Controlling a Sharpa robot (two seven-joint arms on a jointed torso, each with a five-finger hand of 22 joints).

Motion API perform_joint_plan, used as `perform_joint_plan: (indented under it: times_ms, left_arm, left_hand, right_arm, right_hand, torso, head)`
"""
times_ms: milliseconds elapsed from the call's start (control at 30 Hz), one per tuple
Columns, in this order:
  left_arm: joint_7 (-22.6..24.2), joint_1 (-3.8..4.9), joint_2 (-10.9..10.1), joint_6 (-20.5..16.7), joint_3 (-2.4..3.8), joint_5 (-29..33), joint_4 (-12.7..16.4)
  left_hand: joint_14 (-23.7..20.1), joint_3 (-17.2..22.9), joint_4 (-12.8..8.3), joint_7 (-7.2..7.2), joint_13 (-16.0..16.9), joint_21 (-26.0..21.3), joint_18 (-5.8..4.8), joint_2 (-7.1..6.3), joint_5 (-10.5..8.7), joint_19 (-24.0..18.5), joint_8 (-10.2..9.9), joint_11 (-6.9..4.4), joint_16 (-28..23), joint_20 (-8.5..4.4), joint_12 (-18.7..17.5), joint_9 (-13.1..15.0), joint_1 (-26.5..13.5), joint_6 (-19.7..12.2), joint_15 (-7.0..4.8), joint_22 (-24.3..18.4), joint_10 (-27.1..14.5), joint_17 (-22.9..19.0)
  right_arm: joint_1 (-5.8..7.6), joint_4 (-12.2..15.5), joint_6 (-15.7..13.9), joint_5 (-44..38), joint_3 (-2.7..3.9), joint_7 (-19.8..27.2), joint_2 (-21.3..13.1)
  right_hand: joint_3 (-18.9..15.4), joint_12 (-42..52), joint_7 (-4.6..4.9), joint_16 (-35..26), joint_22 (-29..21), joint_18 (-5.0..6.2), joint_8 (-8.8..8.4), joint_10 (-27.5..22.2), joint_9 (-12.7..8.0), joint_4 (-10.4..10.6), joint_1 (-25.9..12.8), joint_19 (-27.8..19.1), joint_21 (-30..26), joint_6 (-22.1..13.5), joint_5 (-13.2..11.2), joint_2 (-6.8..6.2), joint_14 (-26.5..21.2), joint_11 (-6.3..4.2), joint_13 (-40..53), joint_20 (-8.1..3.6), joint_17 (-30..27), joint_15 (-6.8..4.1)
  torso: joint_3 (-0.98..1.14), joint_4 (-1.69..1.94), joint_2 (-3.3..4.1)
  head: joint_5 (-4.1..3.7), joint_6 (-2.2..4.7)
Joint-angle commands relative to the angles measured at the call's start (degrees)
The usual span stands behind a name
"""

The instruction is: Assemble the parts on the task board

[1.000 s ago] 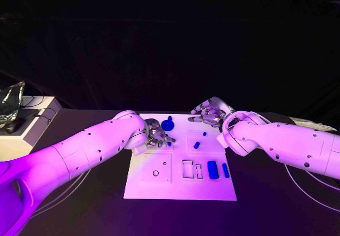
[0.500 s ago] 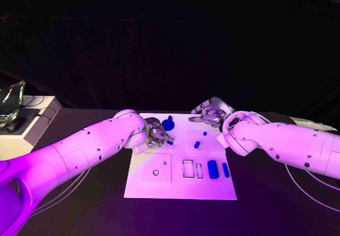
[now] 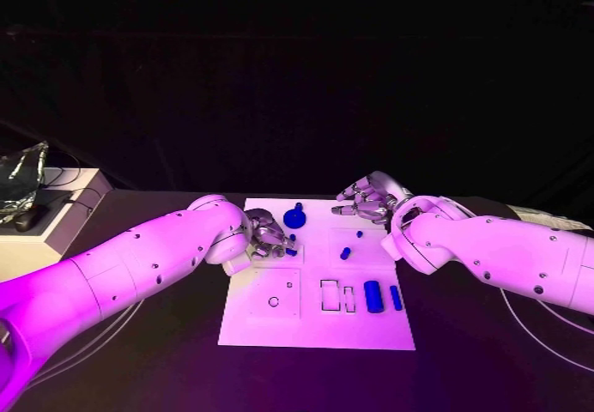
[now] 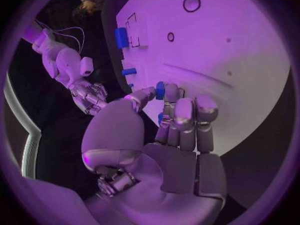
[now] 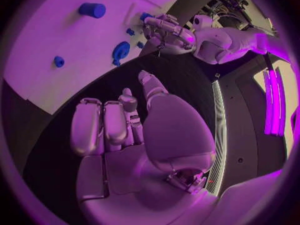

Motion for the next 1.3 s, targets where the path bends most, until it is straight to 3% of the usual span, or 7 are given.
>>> perform_joint_plan:
  times_ms: [33, 500, 600, 767, 967, 1167, 1300]
  left_arm:
    - [-1.0, 0.05, -1.1, -1.7, 0.09, 2.8, 1.6]
    - [-1.5, 0.08, -5.6, -7.4, 0.25, 2.2, 6.5]
    - [-2.0, 0.08, -5.8, -9.1, 0.24, 0.8, 7.0]
    - [-2.8, 0.06, -5.3, -11.1, 0.17, -1.7, 7.2]
    - [-3.4, 0.06, -4.2, -11.6, -0.12, -4.2, 6.5]
    - [-3.9, 0.05, -3.1, -11.3, -0.92, -6.1, 5.4]
    - [-4.0, 0.04, -2.5, -10.8, -1.46, -6.4, 4.8]
  left_hand:
    - [0.8, 8.9, -9.4, -0.92, -0.7, 0.0, -0.21, -0.23, 1.36, 0.4, -0.1, -0.59, 0.3, -0.18, -0.1, 6.2, -1.1, 1.2, -0.25, 0.1, 1.4, 0.7]
    - [3.1, 6.0, -10.5, -2.64, -0.3, 0.8, -1.29, -1.98, 13.05, 3.5, -2.7, -2.14, 0.2, -2.17, -0.8, 8.5, -2.5, 6.7, -1.64, 2.6, 5.3, 2.6]
    - [3.2, 5.9, -10.7, -2.69, 0.3, 0.9, -1.33, -1.99, 13.54, 4.0, -3.4, -2.23, -0.1, -2.27, -1.2, 9.4, -2.5, 7.2, -1.78, 3.1, 5.8, 2.3]
    - [3.3, 6.0, -10.7, -2.71, 1.9, 0.6, -1.35, -1.98, 13.53, 4.3, -5.4, -2.27, -0.4, -2.27, -2.3, 11.9, -2.5, 8.0, -1.79, 3.8, 6.2, 2.2]
    - [3.3, 6.1, -10.6, -2.76, 2.9, 0.2, -1.36, -2.08, 13.5, 4.4, -6.7, -2.3, -0.4, -2.28, -2.9, 13.4, -2.5, 8.4, -1.84, 4.4, 6.5, 2.1]
    - [3.3, 6.0, -10.6, -2.85, 3.2, 0.1, -1.44, -2.1, 13.51, 4.6, -7.1, -2.36, -0.3, -2.39, -3.1, 13.9, -2.5, 8.9, -1.84, 4.8, 6.8, 2.2]
    - [3.3, 6.0, -10.5, -2.89, 3.2, 0.1, -1.45, -2.1, 13.48, 4.7, -7.1, -2.38, -0.3, -2.42, -3.1, 13.9, -2.5, 9.0, -1.84, 4.8, 6.9, 2.2]
  right_arm:
    - [-0.06, 0.0, 0.7, -0.5, 0.02, 0.4, -0.1]
    - [-0.11, -1.1, -1.4, 1.2, 0.02, 3.5, -0.6]
    - [-0.09, -1.9, -3.7, 4.3, 0.01, 6.9, -0.5]
    - [0.02, -3.8, -6.6, 13.3, 0.0, 14.4, -0.1]
    - [0.12, -5.6, -9.7, 23.1, -0.04, 24.0, 0.5]
    - [0.15, -6.7, -10.6, 32.5, -0.06, 32.3, 1.1]
    - [0.17, -7.4, -9.1, 36.7, -0.06, 34.9, 1.5]
  right_hand:
    - [-0.1, -0.1, 0.47, -0.2, 9.8, -0.24, -0.24, -0.1, 0.0, -0.3, 0.0, 2.2, -0.3, 0.0, 0.3, 0.68, 0.2, -0.28, 0.1, -0.34, -0.1, -0.31]
    - [-0.1, -2.1, 0.5, -1.5, 9.4, 0.05, -0.24, -1.3, -0.2, -0.3, -0.1, 1.8, -2.0, -0.2, 1.0, 0.65, -0.3, -0.31, -1.6, -0.33, -1.4, -0.35]
    - [-0.6, -10.3, 0.42, -10.4, 5.4, 1.71, -0.16, -3.2, -0.3, -1.0, 0.2, -0.6, -15.2, -0.7, 1.3, 0.8, -1.4, -0.53, -9.8, -0.51, -9.5, -0.85]
    - [-0.5, -19.9, 0.99, -24.3, -8.2, 3.57, -0.12, -3.1, -0.6, -2.4, 1.3, -7.7, -48.9, -1.9, 1.4, 1.51, -5.1, -0.36, -21.4, 0.06, -19.9, -0.29]
    - [1.5, -33.6, 1.51, -36.7, -17.5, 1.92, -0.34, -1.1, -1.1, -4.3, 2.6, -9.9, -58.5, -1.4, 3.1, 2.42, -6.7, 0.25, -37.7, 0.8, -26.4, 0.51]
    - [6.2, -53.8, 2.31, -59.0, -29.5, 1.28, -0.82, 6.3, -4.7, -5.3, 0.6, -11.1, -66.7, -0.9, 4.4, 1.69, -2.9, 2.46, -60.5, 2.44, -34.3, 2.35]
    - [9.5, -55.4, 3.17, -67.1, -38.4, 0.94, -0.79, 2.8, -5.7, -5.2, -0.3, -20.5, -66.7, -2.0, 4.7, 1.13, -9.4, 4.78, -60.7, 6.06, -44.5, 5.44]
  torso:
    - [0.09, 0.26, -0.37]
    - [0.17, 0.59, -1.09]
    - [0.09, 0.62, -1.13]
    - [0.09, 0.55, -1.0]
    - [0.17, 0.49, -0.91]
    - [0.21, 0.56, -0.91]
    - [0.24, 0.46, -0.87]
  head:
    - [0.05, -0.24]
    - [0.37, -1.37]
    - [0.39, -1.53]
    - [0.56, -1.53]
    - [0.62, -1.77]
    - [0.62, -2.12]
    - [0.74, -2.19]
